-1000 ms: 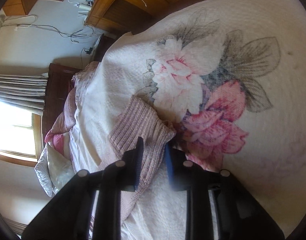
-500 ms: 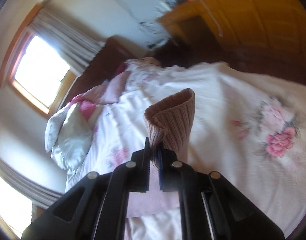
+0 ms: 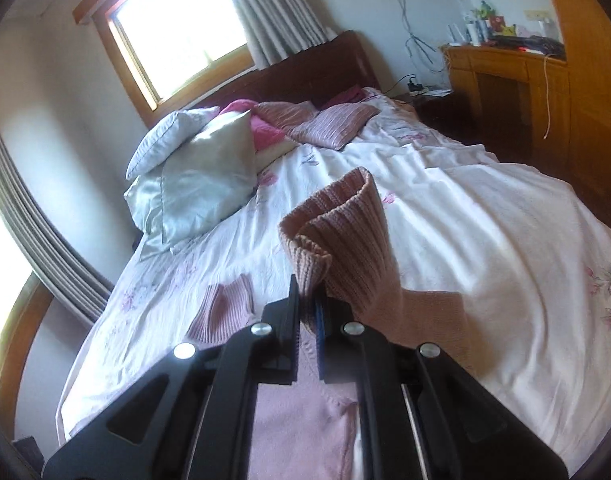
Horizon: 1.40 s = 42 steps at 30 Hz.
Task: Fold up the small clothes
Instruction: 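Lift the cuff with the right tool and fold the sleeve across the sweater body, then lay the sleeve on the body and open the right tool while the left tool grasps the other cuff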
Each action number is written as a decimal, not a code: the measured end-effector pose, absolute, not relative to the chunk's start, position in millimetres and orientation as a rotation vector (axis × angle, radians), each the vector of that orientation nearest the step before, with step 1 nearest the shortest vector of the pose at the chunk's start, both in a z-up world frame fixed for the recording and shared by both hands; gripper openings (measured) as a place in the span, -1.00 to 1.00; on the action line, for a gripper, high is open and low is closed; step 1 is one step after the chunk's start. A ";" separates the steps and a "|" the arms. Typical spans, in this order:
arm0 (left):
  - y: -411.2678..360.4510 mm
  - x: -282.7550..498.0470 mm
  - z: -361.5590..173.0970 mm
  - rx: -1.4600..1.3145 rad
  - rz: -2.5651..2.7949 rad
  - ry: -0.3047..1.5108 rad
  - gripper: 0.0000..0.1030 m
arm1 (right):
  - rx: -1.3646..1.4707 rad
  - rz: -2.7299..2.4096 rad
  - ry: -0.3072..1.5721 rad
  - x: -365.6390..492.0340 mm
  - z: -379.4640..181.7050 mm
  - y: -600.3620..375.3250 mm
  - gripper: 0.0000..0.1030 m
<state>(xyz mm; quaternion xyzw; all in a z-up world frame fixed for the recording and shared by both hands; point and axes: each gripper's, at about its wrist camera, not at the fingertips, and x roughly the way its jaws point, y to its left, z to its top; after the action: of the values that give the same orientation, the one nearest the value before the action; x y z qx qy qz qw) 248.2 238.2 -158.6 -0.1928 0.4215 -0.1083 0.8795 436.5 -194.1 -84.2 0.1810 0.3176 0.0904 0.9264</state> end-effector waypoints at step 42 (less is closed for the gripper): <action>129.4 524.2 -307.0 -0.584 -0.381 1.294 -0.88 | 0.405 0.336 1.012 181.0 -273.3 -103.1 0.04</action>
<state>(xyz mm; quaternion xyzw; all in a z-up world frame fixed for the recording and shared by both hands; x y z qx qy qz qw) 524.2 129.4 -307.0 -0.2665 0.5901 -0.1740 0.7419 181.0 -103.1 -273.3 0.1918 0.4790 0.1590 0.8417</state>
